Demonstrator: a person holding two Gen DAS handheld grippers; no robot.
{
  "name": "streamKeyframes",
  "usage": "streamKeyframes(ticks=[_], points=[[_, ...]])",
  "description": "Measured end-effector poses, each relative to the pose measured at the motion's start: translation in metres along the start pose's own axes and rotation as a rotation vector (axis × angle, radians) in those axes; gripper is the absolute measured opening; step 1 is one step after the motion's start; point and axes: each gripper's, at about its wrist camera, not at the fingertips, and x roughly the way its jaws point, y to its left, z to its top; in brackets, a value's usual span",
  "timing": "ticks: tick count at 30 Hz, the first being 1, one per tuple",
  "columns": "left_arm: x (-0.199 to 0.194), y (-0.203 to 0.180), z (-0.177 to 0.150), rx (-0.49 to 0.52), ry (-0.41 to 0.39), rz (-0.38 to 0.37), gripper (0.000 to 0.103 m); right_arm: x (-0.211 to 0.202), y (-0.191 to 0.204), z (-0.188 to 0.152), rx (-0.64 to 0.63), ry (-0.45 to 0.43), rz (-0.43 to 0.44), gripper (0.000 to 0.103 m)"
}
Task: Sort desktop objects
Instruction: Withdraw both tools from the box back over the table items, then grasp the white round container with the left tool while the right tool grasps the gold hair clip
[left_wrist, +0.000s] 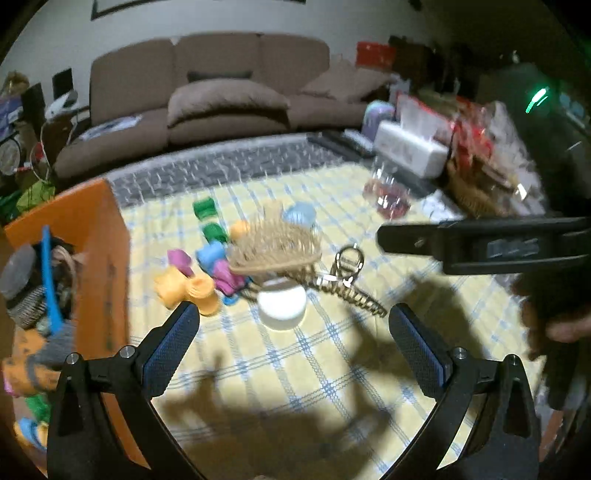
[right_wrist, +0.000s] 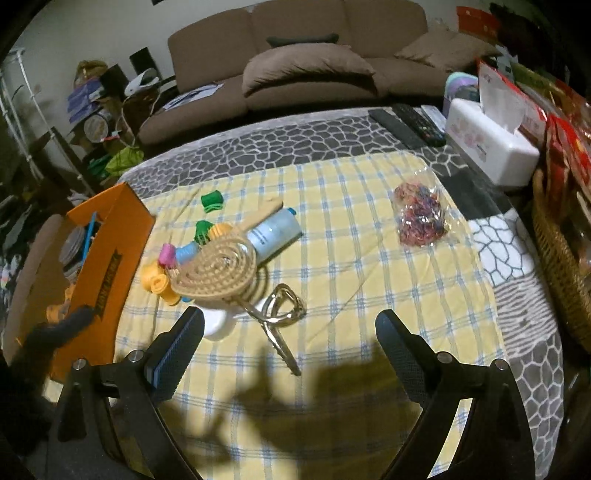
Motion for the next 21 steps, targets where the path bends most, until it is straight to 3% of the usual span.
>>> streamKeyframes(ticks=[6,11,15,20,21], points=[[0.048,0.014,-0.004,-0.095,0.082,0.021,0.102,0.008,-0.008,-0.005,-0.019,0.033,-0.005,0.081],[0.07,0.029,0.0,-0.157,0.108,0.029,0.093,0.023,-0.012,-0.011,-0.02,0.077,-0.004,0.072],[0.084,0.032,0.0,-0.161,0.127,0.027,0.076,0.033,-0.006,-0.015,-0.044,0.101,0.001,0.066],[0.092,0.031,0.0,-0.153,0.132,0.028,0.068,0.051,0.002,-0.02,-0.072,0.141,0.005,0.056],[0.092,0.032,0.001,-0.155,0.13,0.027,0.061,0.054,0.003,-0.022,-0.075,0.147,0.002,0.054]])
